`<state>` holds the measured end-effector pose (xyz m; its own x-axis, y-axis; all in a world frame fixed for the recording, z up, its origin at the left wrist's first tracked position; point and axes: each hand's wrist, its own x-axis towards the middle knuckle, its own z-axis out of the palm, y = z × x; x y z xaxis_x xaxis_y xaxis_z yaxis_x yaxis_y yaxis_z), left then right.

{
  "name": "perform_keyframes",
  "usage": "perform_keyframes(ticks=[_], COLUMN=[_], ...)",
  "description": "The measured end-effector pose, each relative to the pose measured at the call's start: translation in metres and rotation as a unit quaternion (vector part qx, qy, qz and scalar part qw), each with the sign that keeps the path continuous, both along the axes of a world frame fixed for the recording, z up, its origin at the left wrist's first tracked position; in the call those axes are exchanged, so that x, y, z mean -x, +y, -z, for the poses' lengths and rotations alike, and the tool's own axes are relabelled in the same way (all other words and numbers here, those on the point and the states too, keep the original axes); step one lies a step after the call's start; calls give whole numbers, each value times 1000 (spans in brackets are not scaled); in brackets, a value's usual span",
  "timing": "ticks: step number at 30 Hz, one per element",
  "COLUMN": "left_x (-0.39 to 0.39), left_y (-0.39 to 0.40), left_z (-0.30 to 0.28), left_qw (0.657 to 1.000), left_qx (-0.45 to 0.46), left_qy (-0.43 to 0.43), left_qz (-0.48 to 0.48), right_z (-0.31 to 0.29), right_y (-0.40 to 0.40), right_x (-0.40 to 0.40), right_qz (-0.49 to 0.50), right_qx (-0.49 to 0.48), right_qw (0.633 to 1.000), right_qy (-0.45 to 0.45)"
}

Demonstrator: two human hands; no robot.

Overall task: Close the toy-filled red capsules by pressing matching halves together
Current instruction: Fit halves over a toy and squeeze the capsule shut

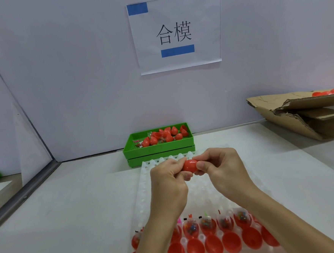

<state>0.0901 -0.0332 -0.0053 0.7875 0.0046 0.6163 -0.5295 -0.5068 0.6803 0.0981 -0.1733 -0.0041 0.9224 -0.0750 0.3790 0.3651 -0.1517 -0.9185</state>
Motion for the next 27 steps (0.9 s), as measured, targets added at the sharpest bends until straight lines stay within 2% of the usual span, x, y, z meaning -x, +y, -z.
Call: perform_keyframes(ticks=[4, 8, 11, 15, 20, 27], left_x=[1, 1, -1, 1, 4, 4], left_y=[-2, -1, 1, 2, 3, 1], left_z=[1, 1, -1, -6, -12, -9], left_qw=[999, 1000, 1000, 993, 986, 986], left_qx=[-32, -24, 2, 81, 117, 130], left_qy=[7, 14, 29, 74, 82, 80], left_qz=[3, 0, 4, 48, 86, 60], right_z=[-2, -2, -3, -7, -11, -8], right_y=[0, -2, -2, -4, -6, -5], right_x=[0, -2, -3, -3, -1, -1], right_qz=[-3, -2, -7, -27, -35, -42], right_qx=[38, 41, 35, 7, -27, -41], right_qw=[999, 999, 999, 1000, 999, 998], right_qy=[6, 14, 14, 10, 8, 18])
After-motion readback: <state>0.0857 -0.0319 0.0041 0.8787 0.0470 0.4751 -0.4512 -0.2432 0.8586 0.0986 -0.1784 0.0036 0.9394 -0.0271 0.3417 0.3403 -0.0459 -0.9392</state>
